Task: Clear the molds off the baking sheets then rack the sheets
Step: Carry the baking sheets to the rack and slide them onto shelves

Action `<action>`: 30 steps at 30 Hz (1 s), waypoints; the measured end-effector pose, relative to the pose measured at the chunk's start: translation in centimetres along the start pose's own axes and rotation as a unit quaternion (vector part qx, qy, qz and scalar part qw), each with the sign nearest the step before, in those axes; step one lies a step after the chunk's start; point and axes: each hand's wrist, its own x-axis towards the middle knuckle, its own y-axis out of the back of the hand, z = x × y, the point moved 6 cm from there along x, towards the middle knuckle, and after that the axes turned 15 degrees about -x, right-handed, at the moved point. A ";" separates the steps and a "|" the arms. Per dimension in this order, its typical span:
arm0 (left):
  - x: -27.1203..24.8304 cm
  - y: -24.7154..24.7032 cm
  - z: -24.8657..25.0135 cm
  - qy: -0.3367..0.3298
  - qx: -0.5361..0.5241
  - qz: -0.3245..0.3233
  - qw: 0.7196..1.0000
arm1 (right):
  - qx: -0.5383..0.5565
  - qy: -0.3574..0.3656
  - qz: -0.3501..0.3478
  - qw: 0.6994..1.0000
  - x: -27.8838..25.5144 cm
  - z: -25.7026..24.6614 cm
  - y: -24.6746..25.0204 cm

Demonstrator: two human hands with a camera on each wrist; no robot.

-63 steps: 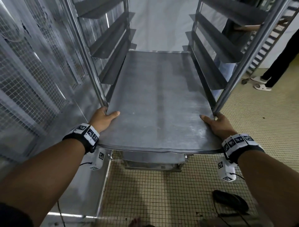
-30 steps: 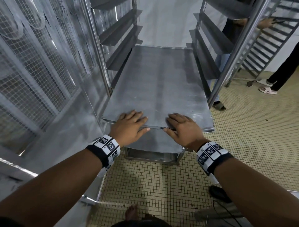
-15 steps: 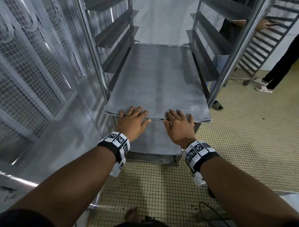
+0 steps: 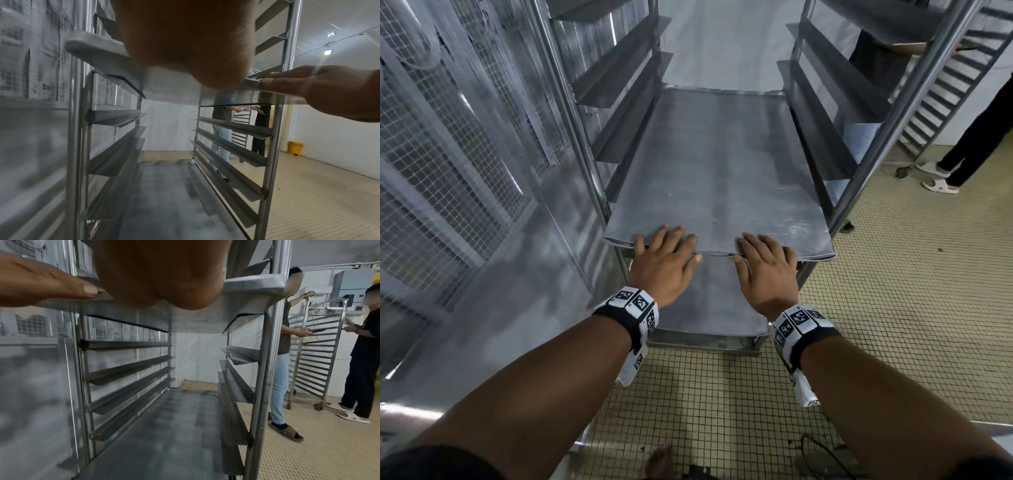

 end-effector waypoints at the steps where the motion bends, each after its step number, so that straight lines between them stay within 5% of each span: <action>1: 0.0 -0.1 0.0 -0.002 -0.002 0.009 1.000 | -0.002 -0.001 0.008 1.000 0.0 0.0 -0.1; 18: 8.3 -1.2 -2.4 -0.003 -0.007 0.026 1.000 | 0.002 -0.002 0.009 1.000 8.0 1.8 -3.6; 27: 13.0 -1.8 -4.0 0.019 -0.034 -0.018 0.999 | 0.022 -0.003 -0.085 0.996 12.9 2.9 -5.5; 30: 12.1 -1.4 -2.5 -0.028 -0.056 0.033 0.998 | 0.051 0.010 -0.054 0.997 12.0 2.6 -4.5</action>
